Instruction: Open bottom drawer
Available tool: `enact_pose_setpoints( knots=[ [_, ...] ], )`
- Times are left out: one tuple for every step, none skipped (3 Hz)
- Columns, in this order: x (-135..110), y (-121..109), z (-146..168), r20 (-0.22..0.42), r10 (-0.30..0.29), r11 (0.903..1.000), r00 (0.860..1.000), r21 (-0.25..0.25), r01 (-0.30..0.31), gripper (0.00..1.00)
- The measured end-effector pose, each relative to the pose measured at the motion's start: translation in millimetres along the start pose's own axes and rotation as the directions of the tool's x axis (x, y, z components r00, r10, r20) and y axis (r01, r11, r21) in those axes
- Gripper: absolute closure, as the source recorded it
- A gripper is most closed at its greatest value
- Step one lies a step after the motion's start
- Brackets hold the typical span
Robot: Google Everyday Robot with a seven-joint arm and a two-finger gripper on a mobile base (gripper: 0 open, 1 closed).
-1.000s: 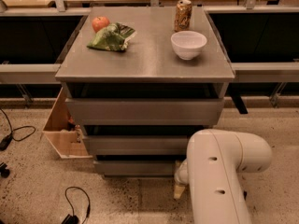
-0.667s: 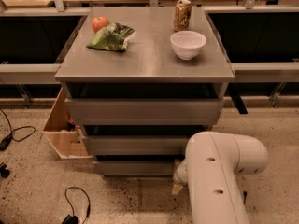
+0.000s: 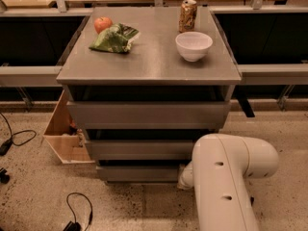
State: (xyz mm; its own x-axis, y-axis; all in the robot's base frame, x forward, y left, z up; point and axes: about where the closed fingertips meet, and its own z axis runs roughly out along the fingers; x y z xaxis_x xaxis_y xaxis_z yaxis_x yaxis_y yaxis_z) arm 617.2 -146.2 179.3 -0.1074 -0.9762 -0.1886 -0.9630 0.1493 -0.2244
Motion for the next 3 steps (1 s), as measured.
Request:
enact_pose_setpoints(
  knots=[
    [19.5,15.4,-6.4,-0.026,0.024,0.9993,0.999,-0.029,-0.024,0.89],
    [18.0,13.7,-13.8,-0.026,0.024,0.9993,0.999,-0.029,-0.024,1.0],
    [16.1,11.4,-23.5,-0.026,0.024,0.9993,0.999,-0.029,-0.024,1.0]
  ],
)
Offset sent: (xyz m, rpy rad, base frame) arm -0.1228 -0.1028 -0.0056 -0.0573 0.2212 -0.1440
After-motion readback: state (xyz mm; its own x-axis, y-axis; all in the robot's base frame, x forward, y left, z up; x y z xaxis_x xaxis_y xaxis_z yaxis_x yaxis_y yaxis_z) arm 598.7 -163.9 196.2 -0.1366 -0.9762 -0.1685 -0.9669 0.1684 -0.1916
